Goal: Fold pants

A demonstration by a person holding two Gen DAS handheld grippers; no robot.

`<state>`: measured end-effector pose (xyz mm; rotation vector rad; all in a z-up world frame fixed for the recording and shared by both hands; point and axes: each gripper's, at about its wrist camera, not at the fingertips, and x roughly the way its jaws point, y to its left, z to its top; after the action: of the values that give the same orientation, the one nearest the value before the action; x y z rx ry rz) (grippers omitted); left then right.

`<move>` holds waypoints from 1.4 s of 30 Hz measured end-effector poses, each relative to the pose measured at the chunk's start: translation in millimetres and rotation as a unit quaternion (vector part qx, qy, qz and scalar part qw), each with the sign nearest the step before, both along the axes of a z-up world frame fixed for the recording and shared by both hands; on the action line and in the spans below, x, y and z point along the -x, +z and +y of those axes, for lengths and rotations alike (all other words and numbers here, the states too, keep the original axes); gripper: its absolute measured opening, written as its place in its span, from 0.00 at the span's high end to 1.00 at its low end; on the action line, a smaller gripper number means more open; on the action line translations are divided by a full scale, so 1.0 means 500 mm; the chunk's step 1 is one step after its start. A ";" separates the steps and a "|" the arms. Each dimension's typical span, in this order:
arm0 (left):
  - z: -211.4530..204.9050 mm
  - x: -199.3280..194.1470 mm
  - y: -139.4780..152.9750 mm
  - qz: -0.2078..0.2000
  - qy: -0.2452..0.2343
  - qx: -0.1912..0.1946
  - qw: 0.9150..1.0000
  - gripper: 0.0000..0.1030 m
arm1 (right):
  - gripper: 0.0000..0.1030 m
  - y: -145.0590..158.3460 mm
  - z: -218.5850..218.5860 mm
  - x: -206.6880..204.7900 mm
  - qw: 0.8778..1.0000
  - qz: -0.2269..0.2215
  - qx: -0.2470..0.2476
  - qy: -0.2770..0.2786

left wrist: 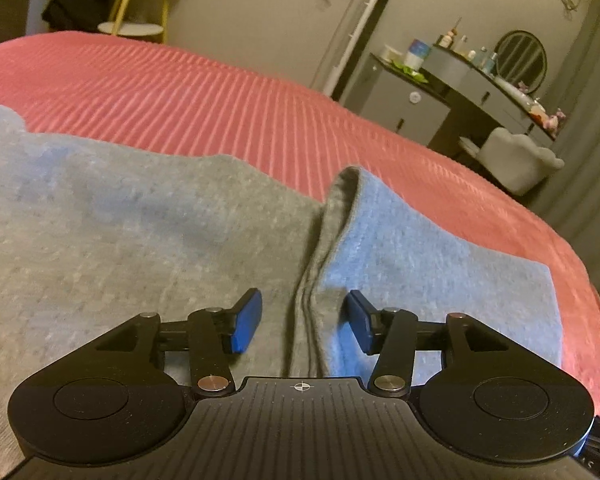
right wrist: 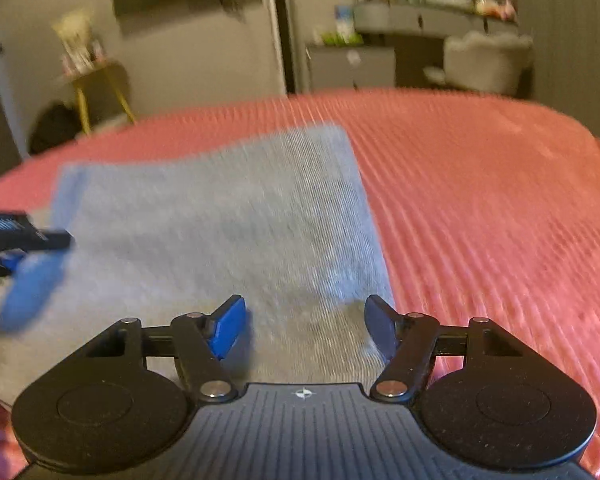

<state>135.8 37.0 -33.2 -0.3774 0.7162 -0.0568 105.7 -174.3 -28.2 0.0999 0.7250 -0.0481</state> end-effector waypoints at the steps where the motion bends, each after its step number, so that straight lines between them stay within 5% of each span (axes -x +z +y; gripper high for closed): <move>1: -0.002 0.007 0.006 -0.001 0.006 -0.004 1.000 0.46 | 0.34 0.001 0.005 0.001 1.000 -0.001 0.005 0.001; 10: -0.040 0.073 0.048 -0.043 -0.004 -0.011 0.999 0.40 | 0.32 0.016 0.006 0.008 1.000 -0.027 -0.002 0.011; 15: -0.061 0.088 0.055 -0.032 -0.027 -0.028 0.999 0.38 | 0.17 -0.008 0.007 -0.019 1.000 0.018 0.000 0.015; 19: 0.026 0.113 0.067 -0.028 0.017 0.052 0.998 0.38 | 0.16 0.012 0.004 0.002 1.000 -0.008 -0.014 0.017; 23: 0.184 0.149 0.089 -0.035 0.120 0.140 0.982 0.32 | 0.16 0.024 -0.005 0.020 1.000 -0.015 -0.024 0.012; 28: 0.397 0.228 0.100 -0.064 0.256 0.172 0.949 0.30 | 0.07 0.000 0.022 0.000 0.999 0.038 0.015 0.025; 34: 0.544 0.286 0.008 -0.021 0.306 0.222 0.926 0.30 | 0.05 0.000 0.000 0.001 0.999 0.035 -0.019 0.018; 42: 0.577 0.225 -0.066 -0.015 0.260 0.252 0.932 0.25 | 0.04 -0.013 -0.026 -0.015 0.998 0.055 -0.040 -0.018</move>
<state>23.2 325.6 -66.0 -1.0477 0.5450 0.2610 113.2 -187.4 -34.5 0.1873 0.8362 -0.0587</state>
